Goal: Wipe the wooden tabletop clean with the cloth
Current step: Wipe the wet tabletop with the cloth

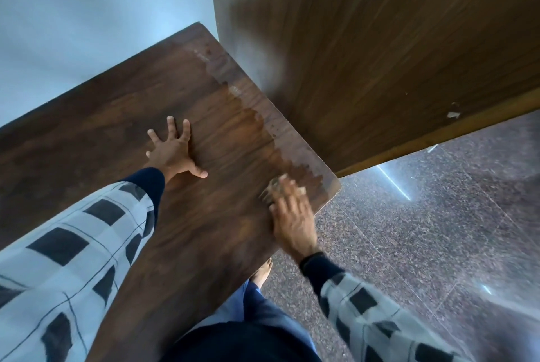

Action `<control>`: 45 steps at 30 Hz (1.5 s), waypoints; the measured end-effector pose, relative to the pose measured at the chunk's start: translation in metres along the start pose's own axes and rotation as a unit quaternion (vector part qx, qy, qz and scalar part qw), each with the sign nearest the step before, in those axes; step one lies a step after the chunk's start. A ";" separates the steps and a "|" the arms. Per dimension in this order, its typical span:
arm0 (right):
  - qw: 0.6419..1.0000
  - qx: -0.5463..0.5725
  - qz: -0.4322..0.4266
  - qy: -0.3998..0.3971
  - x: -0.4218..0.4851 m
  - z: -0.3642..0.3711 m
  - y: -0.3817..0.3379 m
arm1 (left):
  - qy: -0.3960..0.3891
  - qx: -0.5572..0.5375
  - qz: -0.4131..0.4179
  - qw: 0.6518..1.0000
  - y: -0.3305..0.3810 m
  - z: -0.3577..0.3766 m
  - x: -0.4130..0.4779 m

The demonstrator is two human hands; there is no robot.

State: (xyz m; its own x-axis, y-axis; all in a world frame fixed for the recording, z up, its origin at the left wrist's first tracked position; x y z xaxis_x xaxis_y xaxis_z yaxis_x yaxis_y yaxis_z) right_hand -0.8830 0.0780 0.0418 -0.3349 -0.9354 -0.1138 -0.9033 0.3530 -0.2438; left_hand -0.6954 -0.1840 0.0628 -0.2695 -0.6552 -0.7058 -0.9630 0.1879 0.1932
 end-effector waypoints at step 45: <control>0.990 0.032 -0.114 -0.073 0.069 -0.012 -0.006 | 0.010 -0.015 0.001 1.000 0.004 -0.003 -0.004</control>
State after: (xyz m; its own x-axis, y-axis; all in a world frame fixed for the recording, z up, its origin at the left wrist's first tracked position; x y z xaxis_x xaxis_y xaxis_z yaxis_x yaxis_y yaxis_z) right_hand -0.9044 0.0108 0.0470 -0.0780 -0.9795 -0.1859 -0.9301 0.1387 -0.3401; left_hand -0.6980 -0.1831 0.0686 -0.2713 -0.6692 -0.6918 -0.9621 0.1676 0.2152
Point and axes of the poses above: each hand's wrist, its own x-axis towards the middle knuckle, its own z-axis out of the palm, y = z × x, the point moved 6 cm from there along x, towards the middle knuckle
